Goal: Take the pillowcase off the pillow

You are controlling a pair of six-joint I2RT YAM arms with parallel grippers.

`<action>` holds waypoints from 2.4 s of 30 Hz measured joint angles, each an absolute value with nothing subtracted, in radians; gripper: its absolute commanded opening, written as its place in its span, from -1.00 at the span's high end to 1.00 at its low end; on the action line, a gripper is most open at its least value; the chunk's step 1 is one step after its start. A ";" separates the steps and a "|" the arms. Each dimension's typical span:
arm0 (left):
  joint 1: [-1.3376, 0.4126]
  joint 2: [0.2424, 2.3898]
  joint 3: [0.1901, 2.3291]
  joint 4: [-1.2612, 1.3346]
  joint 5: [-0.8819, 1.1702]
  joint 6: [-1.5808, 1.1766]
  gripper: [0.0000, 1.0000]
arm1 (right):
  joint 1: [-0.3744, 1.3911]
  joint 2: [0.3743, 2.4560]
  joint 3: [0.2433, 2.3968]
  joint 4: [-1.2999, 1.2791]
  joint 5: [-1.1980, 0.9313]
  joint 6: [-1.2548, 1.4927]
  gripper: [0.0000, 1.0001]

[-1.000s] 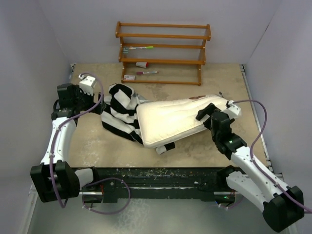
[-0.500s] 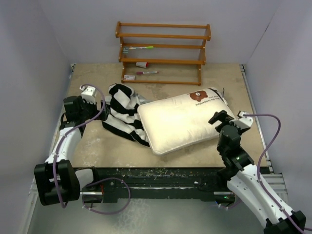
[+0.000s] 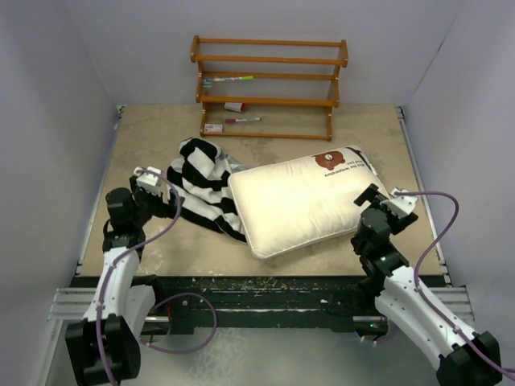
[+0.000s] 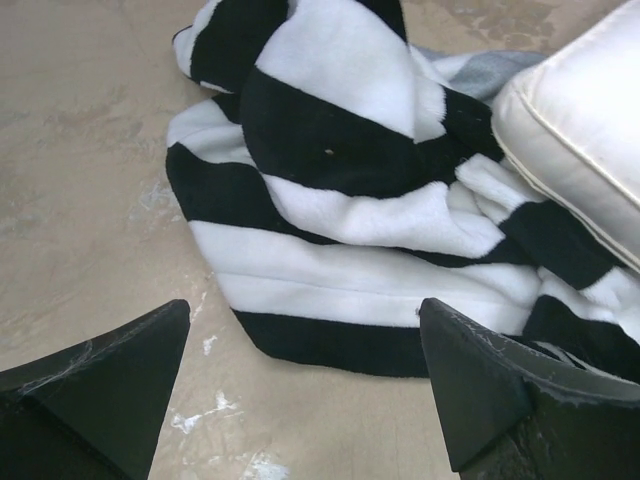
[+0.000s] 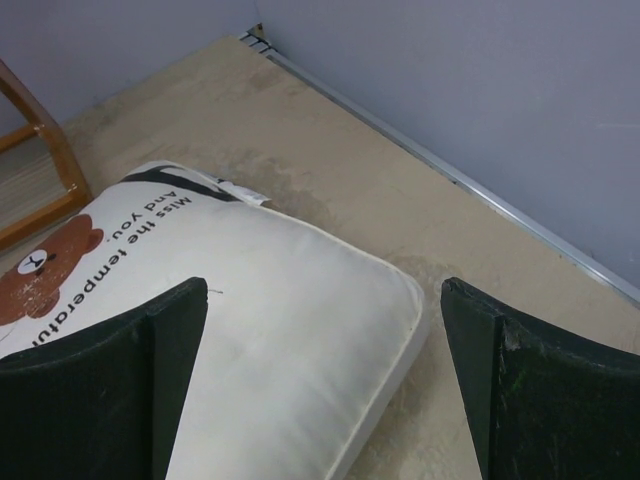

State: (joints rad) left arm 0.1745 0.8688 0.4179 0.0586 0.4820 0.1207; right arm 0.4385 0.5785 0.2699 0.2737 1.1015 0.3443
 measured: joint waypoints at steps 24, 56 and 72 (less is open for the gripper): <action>0.183 0.848 0.270 0.059 0.752 0.281 -0.99 | 0.439 0.570 0.149 0.354 0.590 0.017 -1.00; 0.183 0.354 0.032 0.157 0.358 0.061 -0.99 | 0.329 0.290 0.019 0.322 0.504 0.015 -1.00; 0.183 0.468 0.032 0.213 0.351 0.060 -0.99 | 0.327 0.213 0.019 0.327 0.453 0.009 -0.99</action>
State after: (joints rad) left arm 0.1833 0.4683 0.0319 0.2131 0.3508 0.0605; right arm 0.3267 0.2134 0.0189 0.3275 0.4526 0.0093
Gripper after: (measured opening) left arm 0.993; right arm 0.997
